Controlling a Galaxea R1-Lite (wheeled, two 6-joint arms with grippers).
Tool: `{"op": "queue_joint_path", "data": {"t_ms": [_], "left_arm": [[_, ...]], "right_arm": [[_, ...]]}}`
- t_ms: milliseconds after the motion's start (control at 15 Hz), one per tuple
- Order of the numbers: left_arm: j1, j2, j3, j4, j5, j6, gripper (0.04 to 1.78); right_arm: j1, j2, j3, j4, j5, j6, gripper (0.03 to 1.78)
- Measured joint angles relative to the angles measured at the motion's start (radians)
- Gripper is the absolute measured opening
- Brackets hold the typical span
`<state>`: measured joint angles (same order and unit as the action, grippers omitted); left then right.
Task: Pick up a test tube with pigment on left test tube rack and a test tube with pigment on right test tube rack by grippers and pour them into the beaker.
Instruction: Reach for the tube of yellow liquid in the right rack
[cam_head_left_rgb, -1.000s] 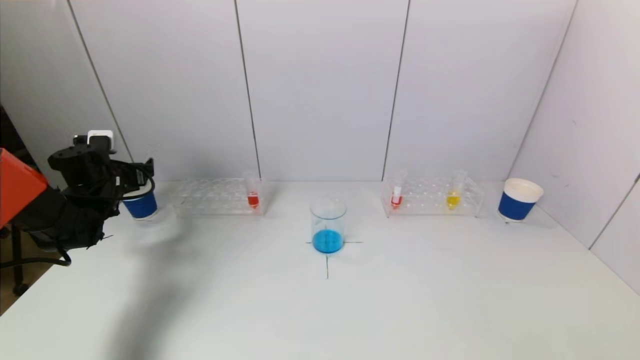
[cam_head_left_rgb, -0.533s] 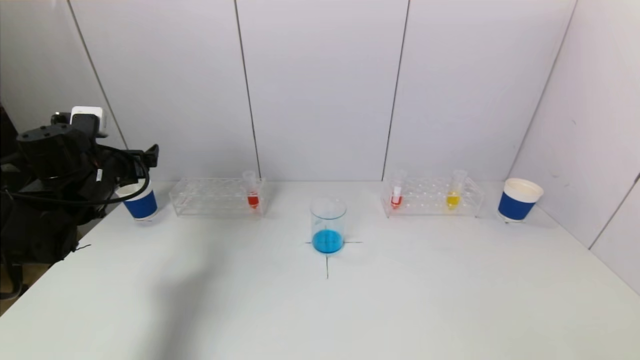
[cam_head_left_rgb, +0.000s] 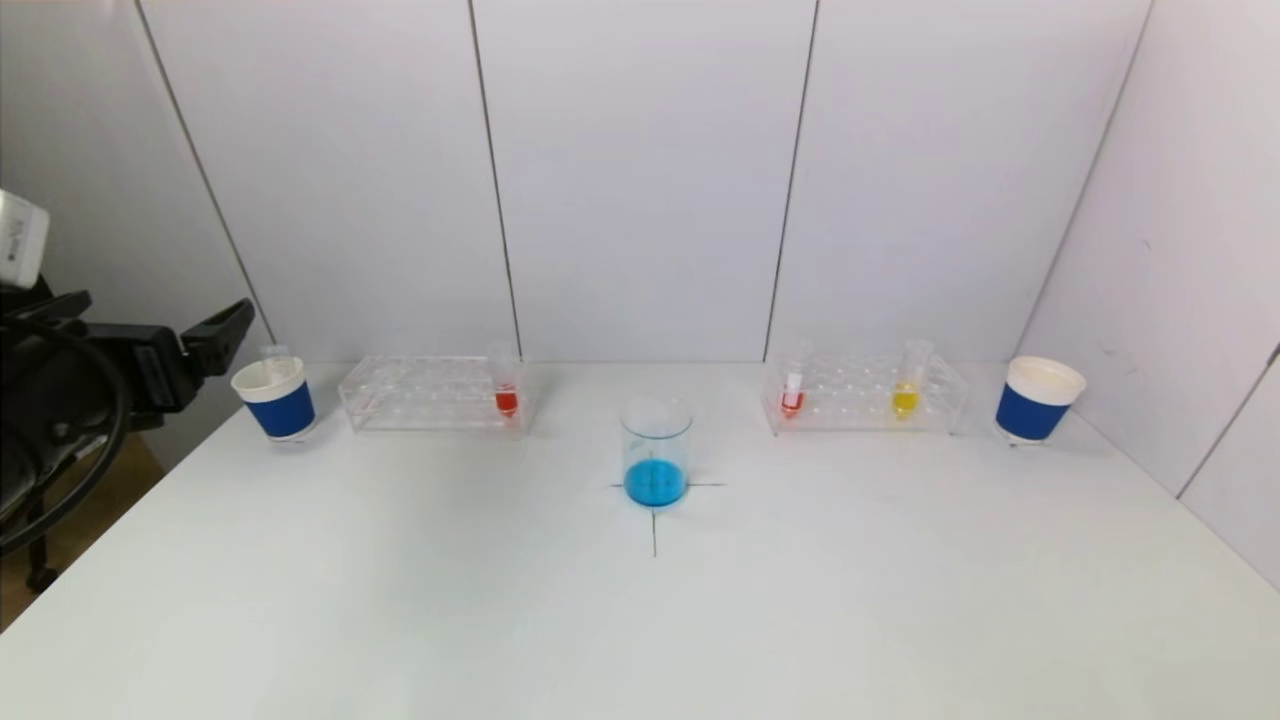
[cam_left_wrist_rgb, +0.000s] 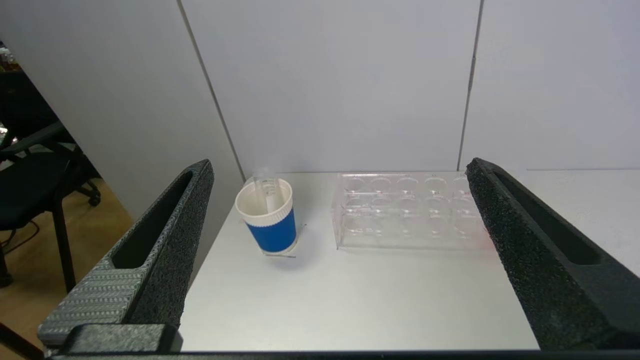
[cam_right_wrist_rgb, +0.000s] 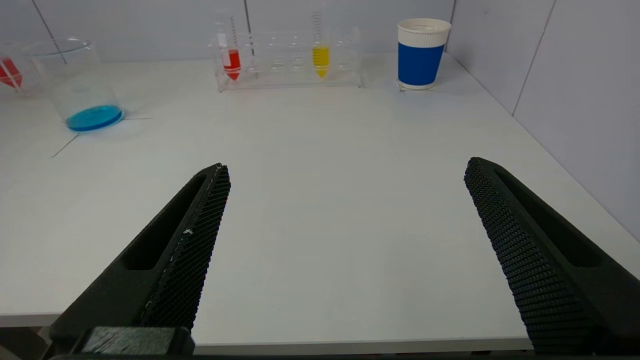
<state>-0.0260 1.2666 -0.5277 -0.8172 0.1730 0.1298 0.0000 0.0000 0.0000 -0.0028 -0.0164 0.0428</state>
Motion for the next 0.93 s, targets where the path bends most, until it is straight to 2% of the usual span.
{"op": "queue_joint_path", "data": {"t_ms": [333, 733, 933], "left_arm": [[-0.017, -0.36, 0.125, 0.234, 0.022, 0.008, 1.76], [-0.019, -0.793, 0.167, 0.671, 0.046, 0.014, 1.76], [-0.009, -0.967, 0.19, 0.814, 0.036, 0.016, 1.76]], "right_arm": [[0.0, 0.0, 0.0, 0.0, 0.0, 0.0, 1.71], [0.0, 0.0, 0.0, 0.0, 0.0, 0.0, 1.71], [0.0, 0.0, 0.0, 0.0, 0.0, 0.0, 1.71]]}}
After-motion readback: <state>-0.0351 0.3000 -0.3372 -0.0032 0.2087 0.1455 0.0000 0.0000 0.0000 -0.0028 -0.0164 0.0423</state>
